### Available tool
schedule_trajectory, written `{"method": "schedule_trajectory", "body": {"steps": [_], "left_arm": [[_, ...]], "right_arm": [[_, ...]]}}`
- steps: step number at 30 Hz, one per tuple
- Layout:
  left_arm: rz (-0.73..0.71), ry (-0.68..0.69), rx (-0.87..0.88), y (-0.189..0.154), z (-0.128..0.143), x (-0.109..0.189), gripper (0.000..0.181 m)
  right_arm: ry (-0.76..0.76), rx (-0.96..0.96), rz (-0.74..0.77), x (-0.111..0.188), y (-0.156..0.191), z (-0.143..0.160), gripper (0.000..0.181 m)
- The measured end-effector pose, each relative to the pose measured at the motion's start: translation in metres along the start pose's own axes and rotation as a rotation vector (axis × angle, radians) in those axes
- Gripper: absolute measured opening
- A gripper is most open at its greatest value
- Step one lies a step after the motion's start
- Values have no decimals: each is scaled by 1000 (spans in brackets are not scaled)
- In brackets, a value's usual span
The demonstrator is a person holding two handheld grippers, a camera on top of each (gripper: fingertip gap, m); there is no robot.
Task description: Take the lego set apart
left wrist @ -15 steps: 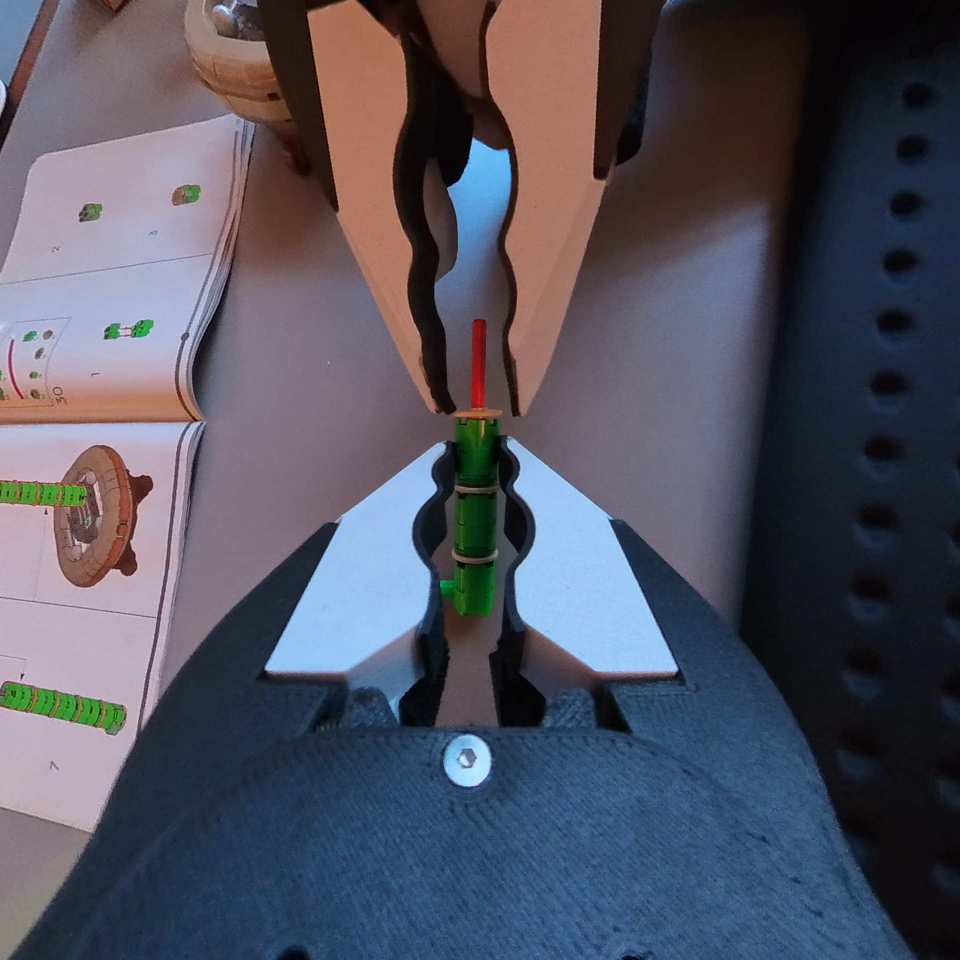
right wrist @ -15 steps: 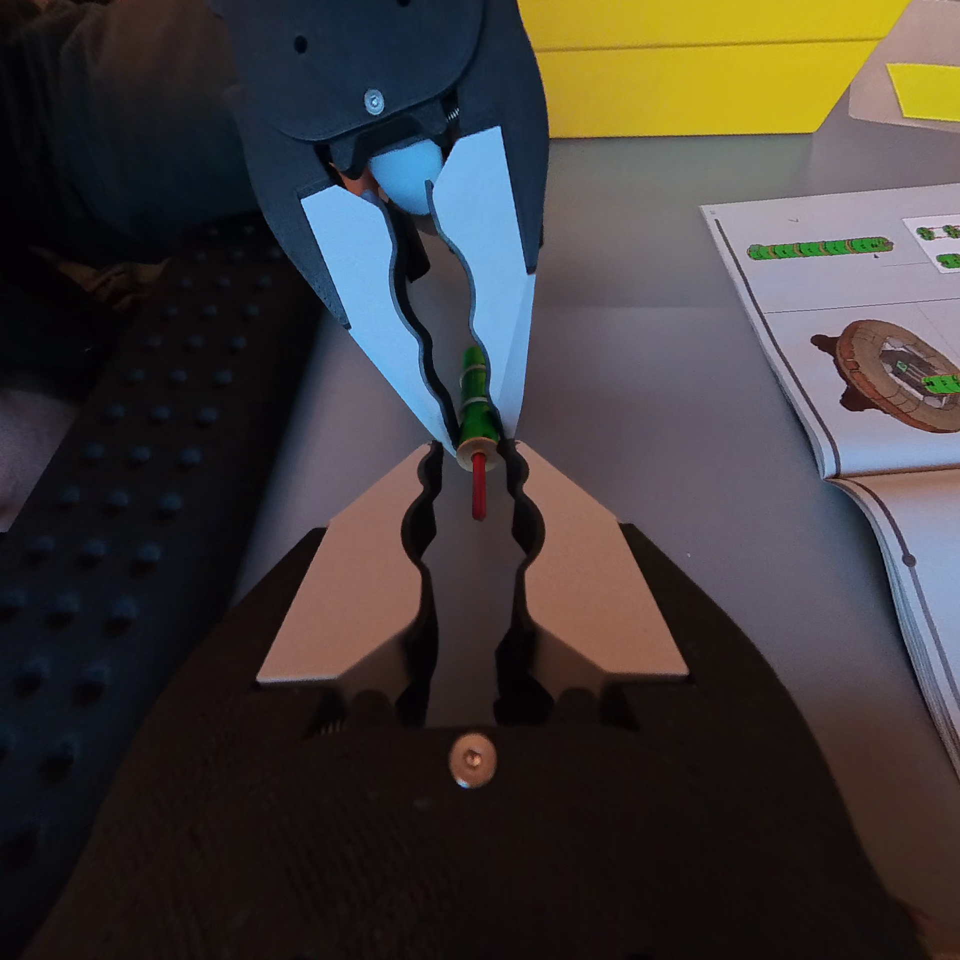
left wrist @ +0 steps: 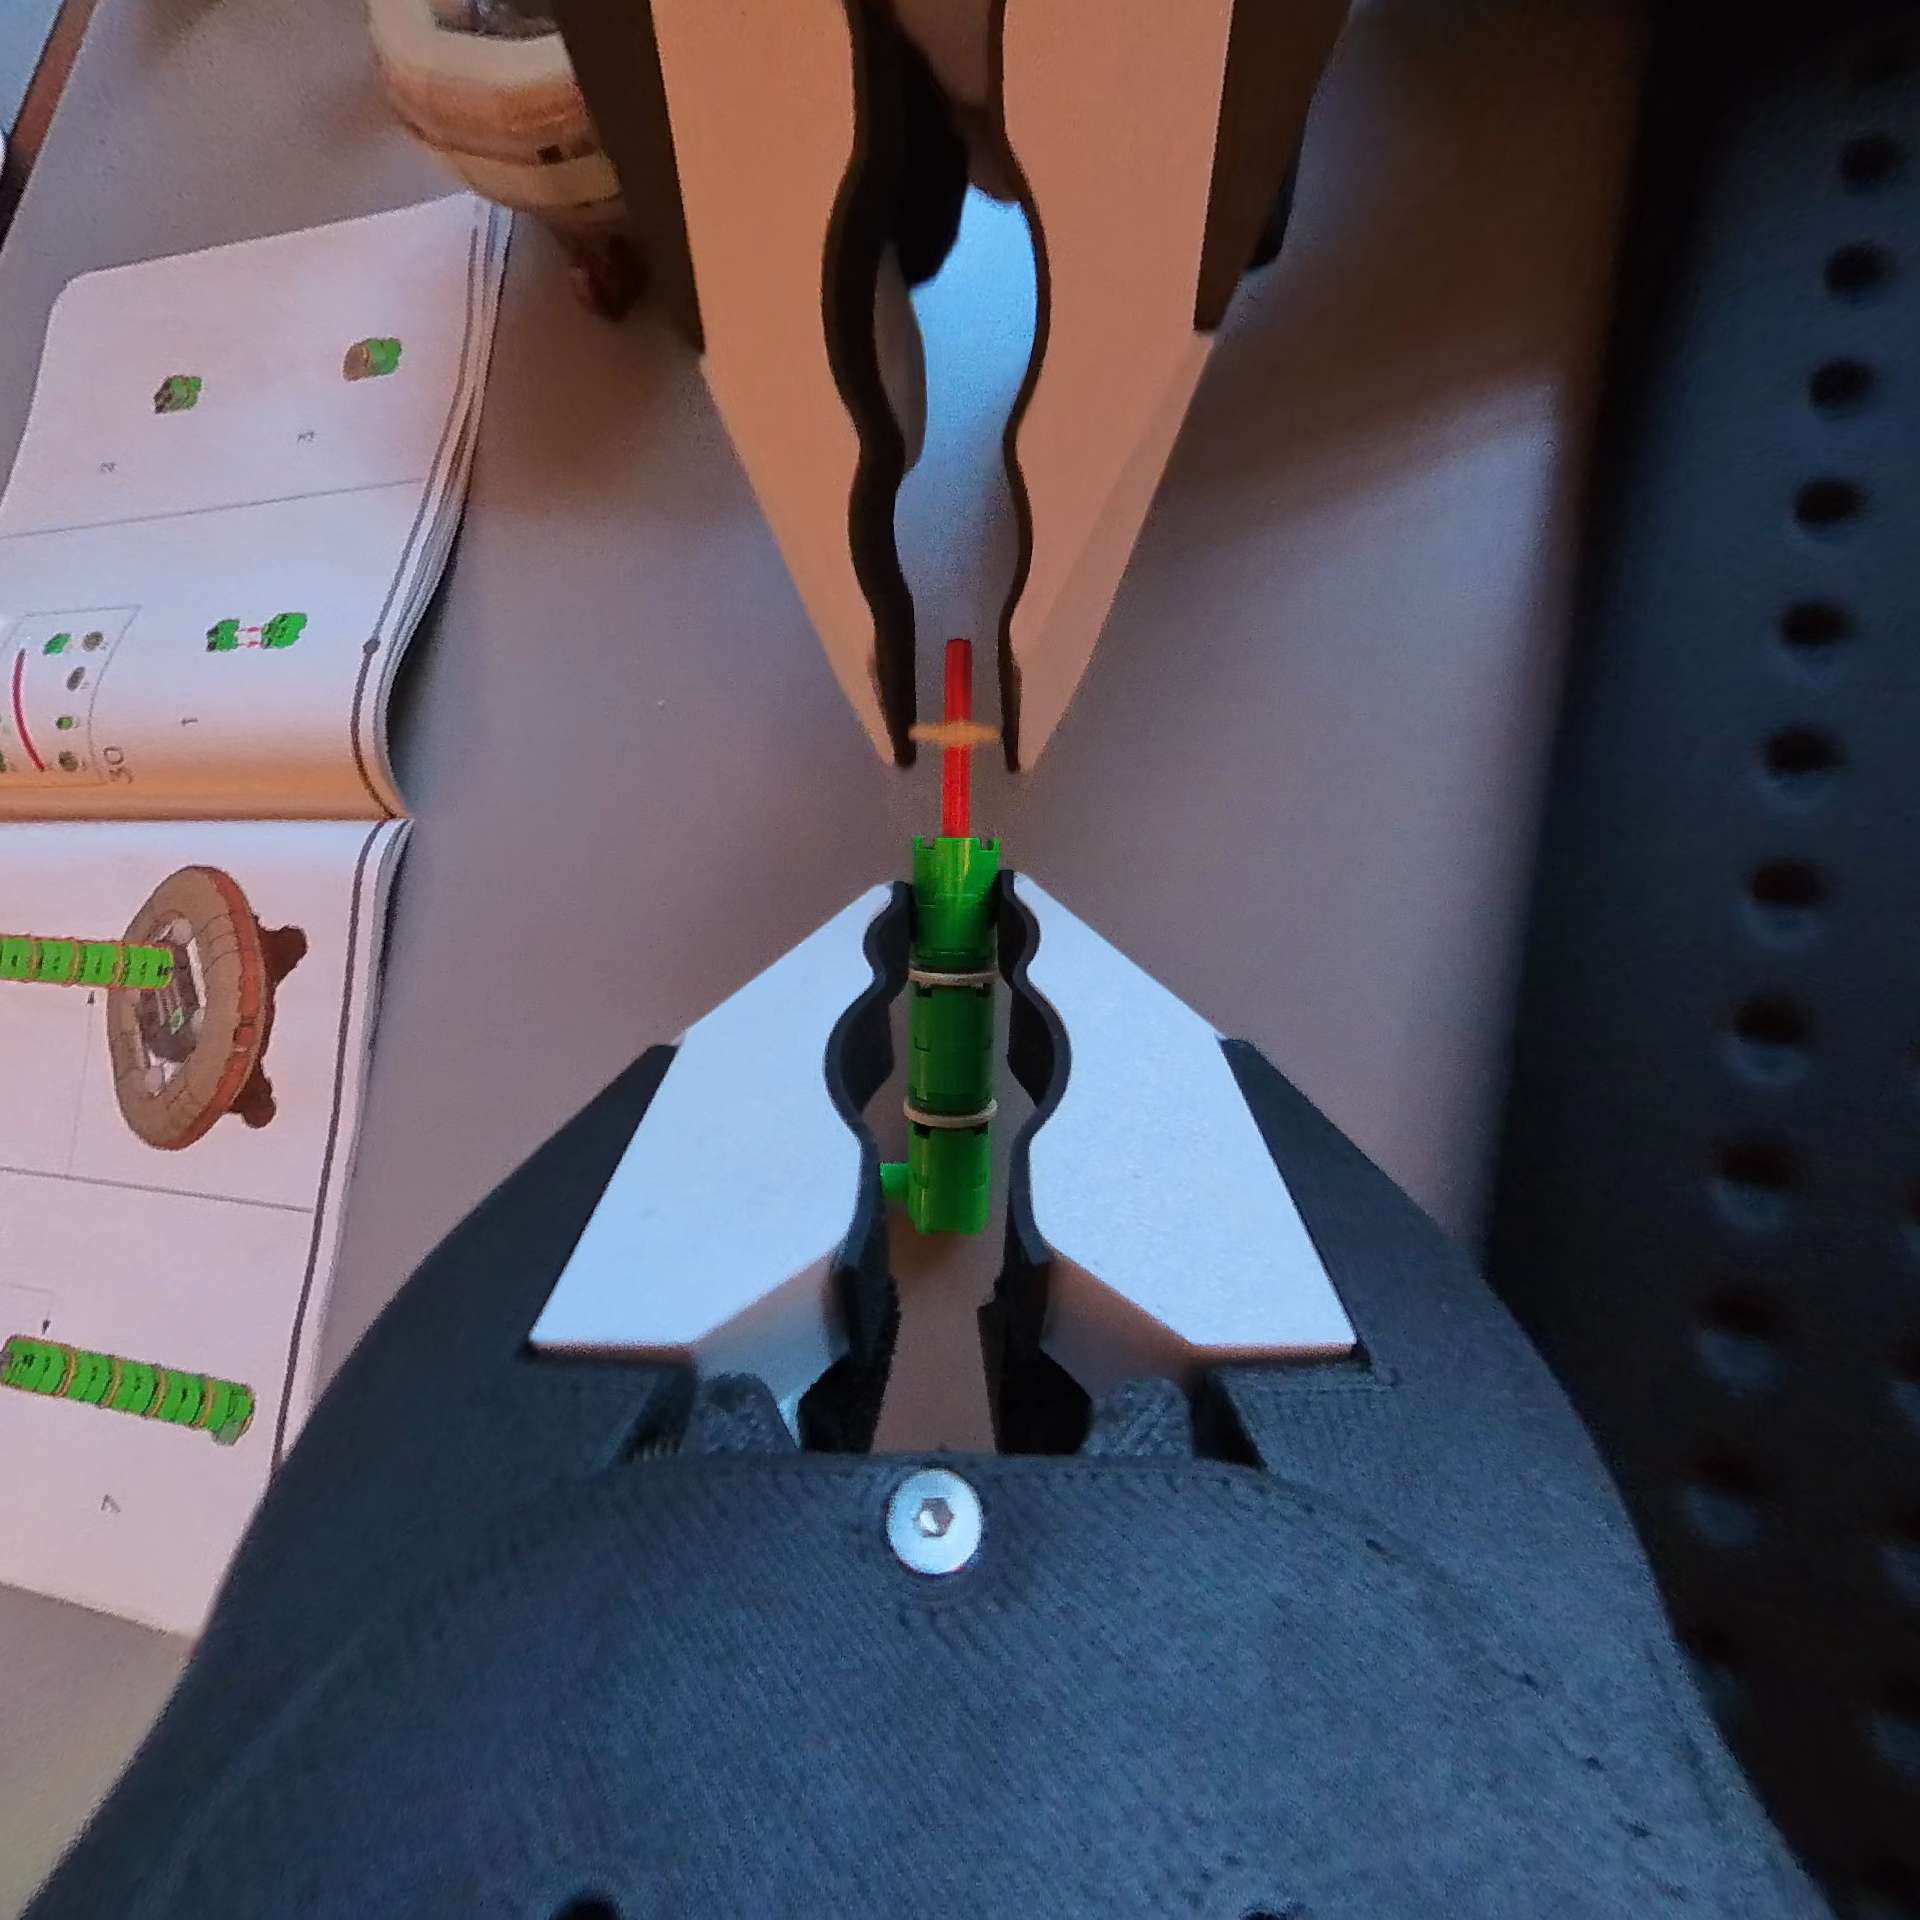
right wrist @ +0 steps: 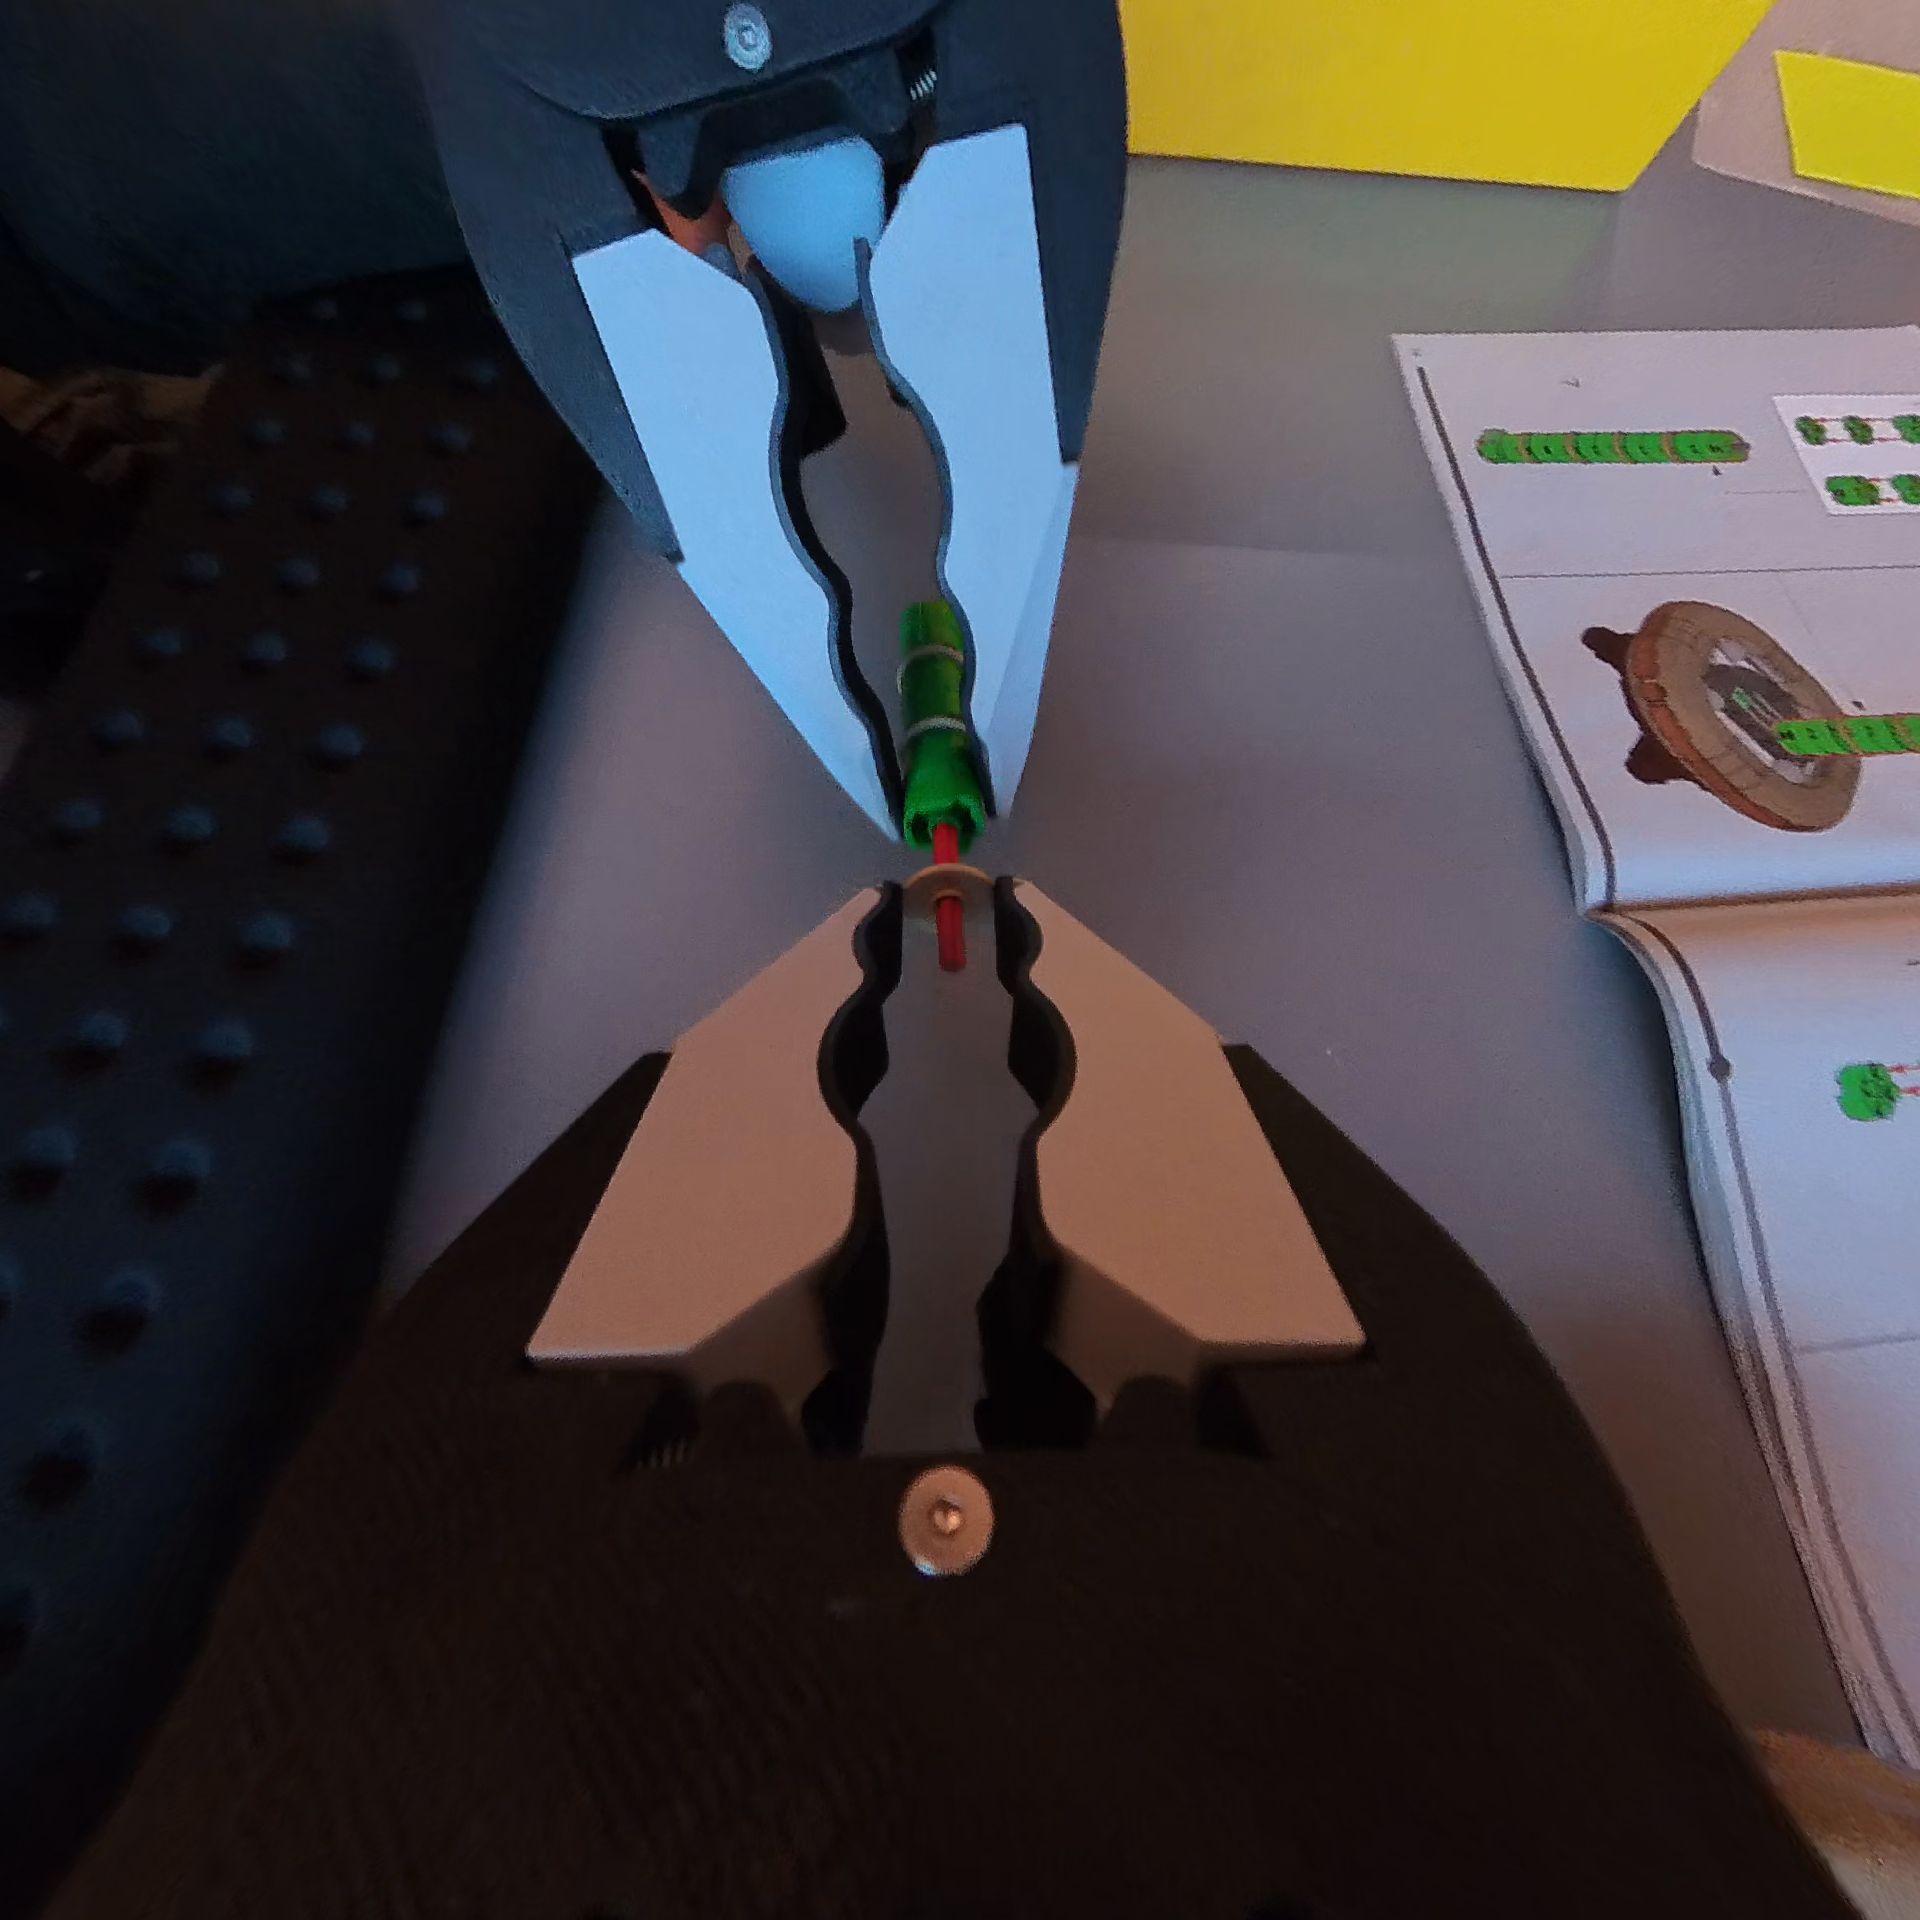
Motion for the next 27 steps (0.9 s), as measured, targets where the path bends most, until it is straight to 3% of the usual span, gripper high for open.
{"method": "schedule_trajectory", "body": {"steps": [7, 9, 12, 14, 17, 19, 23, 27], "left_arm": [[-78, 103, -6, 13, 17, -2, 14], [-56, 107, 17, 12, 19, -2, 14], [-8, 76, 79, 8, 14, -3, 19], [53, -8, 117, 2, 0, 0, 37], [86, -244, 121, -3, -31, 18, 44], [28, -429, 17, -8, -49, 37, 40], [-209, -770, -234, -36, -76, 72, 23], [-245, -777, -315, -51, -80, 68, 28]], "right_arm": [[34, -44, 26, 35, -9, 18, 16], [-58, -55, 26, 47, -9, 11, 16], [-337, -38, -30, 61, -3, -22, 17], [-574, -31, -100, 75, 3, -48, 17], [-916, -176, -238, 98, 1, -71, 16], [-925, -333, -342, 97, -4, -69, 16], [-933, -437, -461, 88, -2, -70, 16], [-859, -431, -532, 73, 8, -72, 16]]}}
Point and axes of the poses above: each gripper's, where its closed fingertips meet, x back along the fingers, z out of its underside, y = z × x across the jaws, the point moved 5 cm from there along x, back along the fingers, and after that the axes turned 14 degrees about x, right-handed, at the moved point
